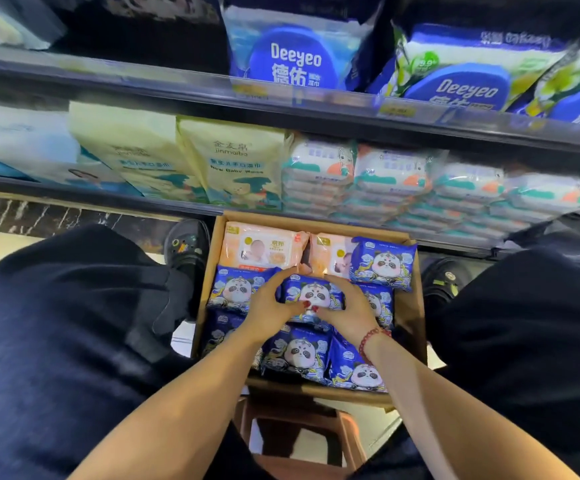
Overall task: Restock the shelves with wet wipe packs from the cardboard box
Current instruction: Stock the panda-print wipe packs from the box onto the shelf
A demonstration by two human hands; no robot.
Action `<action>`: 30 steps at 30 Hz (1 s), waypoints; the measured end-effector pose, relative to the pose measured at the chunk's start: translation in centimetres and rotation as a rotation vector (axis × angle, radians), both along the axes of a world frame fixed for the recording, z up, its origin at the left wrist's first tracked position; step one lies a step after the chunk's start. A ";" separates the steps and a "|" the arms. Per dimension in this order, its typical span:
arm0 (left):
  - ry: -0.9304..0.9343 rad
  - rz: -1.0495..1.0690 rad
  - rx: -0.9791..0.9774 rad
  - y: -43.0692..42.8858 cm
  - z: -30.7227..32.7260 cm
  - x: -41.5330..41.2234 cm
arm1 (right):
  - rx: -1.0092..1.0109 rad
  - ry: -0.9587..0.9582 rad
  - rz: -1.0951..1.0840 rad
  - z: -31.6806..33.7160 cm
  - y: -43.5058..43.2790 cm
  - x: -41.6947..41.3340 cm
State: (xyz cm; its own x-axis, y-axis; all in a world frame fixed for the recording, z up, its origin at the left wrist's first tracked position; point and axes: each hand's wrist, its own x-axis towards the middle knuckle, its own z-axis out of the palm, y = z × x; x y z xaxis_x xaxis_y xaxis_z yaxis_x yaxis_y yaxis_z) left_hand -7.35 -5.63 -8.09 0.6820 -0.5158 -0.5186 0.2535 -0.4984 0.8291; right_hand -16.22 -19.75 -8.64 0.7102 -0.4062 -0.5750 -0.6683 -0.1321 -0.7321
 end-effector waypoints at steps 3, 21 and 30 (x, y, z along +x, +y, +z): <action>0.076 0.057 -0.061 -0.2 0.2 0.6 | 0.073 -0.074 -0.078 0.2 -0.5 0.6; 0.162 0.332 -0.080 -0.3 -0.3 2.3 | -0.463 0.198 -0.390 -1.8 -9.6 0.4; 0.124 0.326 -0.063 -0.5 -0.2 2.2 | -0.415 0.118 -0.292 -1.8 -8.7 0.7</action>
State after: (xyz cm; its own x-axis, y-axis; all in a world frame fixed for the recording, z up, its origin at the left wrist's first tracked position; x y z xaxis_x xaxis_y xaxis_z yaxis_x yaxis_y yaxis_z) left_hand -5.15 -6.08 -8.33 0.7498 -0.3145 -0.5821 0.4918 -0.3237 0.8083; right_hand -15.48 -28.44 -10.39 0.4733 -0.7885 -0.3928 -0.7953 -0.1907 -0.5755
